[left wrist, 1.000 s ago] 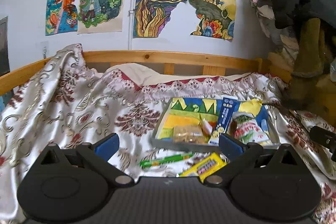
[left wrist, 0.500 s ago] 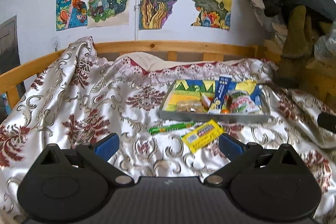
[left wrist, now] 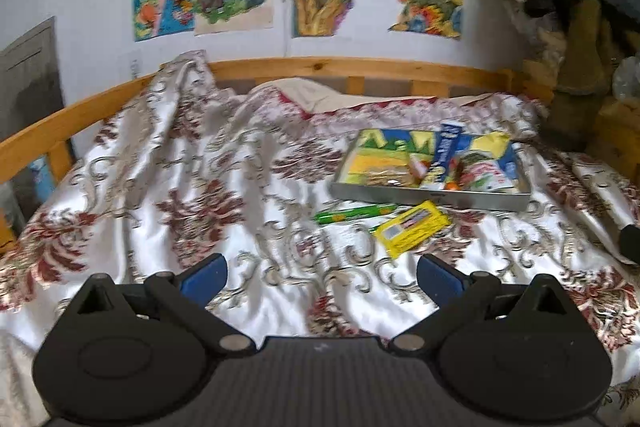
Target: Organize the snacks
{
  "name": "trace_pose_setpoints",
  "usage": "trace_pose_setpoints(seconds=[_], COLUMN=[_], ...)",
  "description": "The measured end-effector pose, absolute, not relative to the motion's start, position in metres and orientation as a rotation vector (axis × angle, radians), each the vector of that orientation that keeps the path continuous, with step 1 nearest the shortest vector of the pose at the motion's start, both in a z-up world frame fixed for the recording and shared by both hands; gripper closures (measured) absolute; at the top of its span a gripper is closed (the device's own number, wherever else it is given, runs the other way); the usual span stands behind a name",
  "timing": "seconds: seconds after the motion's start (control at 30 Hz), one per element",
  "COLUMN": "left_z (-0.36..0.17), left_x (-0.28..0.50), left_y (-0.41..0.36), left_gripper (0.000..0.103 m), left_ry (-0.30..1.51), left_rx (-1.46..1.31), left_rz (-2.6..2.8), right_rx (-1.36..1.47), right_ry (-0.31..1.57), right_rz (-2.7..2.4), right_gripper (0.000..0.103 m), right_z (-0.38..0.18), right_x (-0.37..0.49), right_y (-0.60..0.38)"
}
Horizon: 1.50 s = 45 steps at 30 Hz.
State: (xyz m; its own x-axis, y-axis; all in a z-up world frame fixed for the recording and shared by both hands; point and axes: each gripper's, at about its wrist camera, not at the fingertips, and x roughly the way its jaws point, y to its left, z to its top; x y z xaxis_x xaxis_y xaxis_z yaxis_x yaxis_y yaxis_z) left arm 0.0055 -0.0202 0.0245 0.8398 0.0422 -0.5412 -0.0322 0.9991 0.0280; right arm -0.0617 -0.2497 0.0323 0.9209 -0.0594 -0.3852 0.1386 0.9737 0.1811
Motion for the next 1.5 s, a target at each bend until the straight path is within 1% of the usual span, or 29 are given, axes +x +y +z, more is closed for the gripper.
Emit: trace_pose_setpoints(seconds=[0.2, 0.37, 0.53, 0.67, 0.8, 0.97, 1.07, 1.27, 1.43, 1.5], left_z=[0.047, 0.063, 0.063, 0.046, 0.022, -0.002, -0.011, -0.038, -0.056, -0.065], left_x=[0.013, 0.033, 0.07, 0.101, 0.136, 0.182, 0.199, 0.235, 0.263, 0.277], left_y=[-0.001, 0.019, 0.034, 0.042, 0.044, 0.053, 0.052, 0.024, 0.006, 0.002], left_gripper=[0.0, 0.0, 0.0, 0.0, 0.0, 0.0, 0.0, 0.0, 0.0, 0.0], left_ry=[0.623, 0.663, 0.689, 0.699, 0.769, 0.849, 0.813, 0.674, 0.647, 0.675], left_rx=[-0.053, -0.032, 0.004, 0.035, 0.048, -0.041, -0.019, 0.231, 0.258, 0.255], left_rz=[0.107, 0.096, 0.015, -0.048, -0.081, -0.093, -0.1, -0.147, -0.311, -0.37], right_rx=[0.189, 0.193, 0.164, 0.142, 0.1, 0.057, 0.069, 0.047, 0.092, 0.131], right_ry=[0.4, 0.494, 0.566, 0.621, 0.653, 0.662, 0.647, 0.658, 0.714, 0.734], right_rz=[-0.081, -0.048, 0.008, 0.063, 0.13, 0.238, 0.267, 0.271, 0.281, 0.283], right_gripper=[0.001, 0.001, 0.001, 0.001, 0.001, 0.001, 0.001, 0.001, 0.001, 0.007], right_z=[0.05, 0.058, 0.048, 0.032, 0.015, -0.012, -0.027, -0.053, -0.075, -0.082], right_x=[-0.061, -0.041, -0.013, 0.018, 0.053, 0.099, 0.126, 0.161, 0.182, 0.189], right_y=[-0.23, -0.223, -0.221, -0.223, -0.218, -0.201, -0.192, -0.179, -0.185, -0.189])
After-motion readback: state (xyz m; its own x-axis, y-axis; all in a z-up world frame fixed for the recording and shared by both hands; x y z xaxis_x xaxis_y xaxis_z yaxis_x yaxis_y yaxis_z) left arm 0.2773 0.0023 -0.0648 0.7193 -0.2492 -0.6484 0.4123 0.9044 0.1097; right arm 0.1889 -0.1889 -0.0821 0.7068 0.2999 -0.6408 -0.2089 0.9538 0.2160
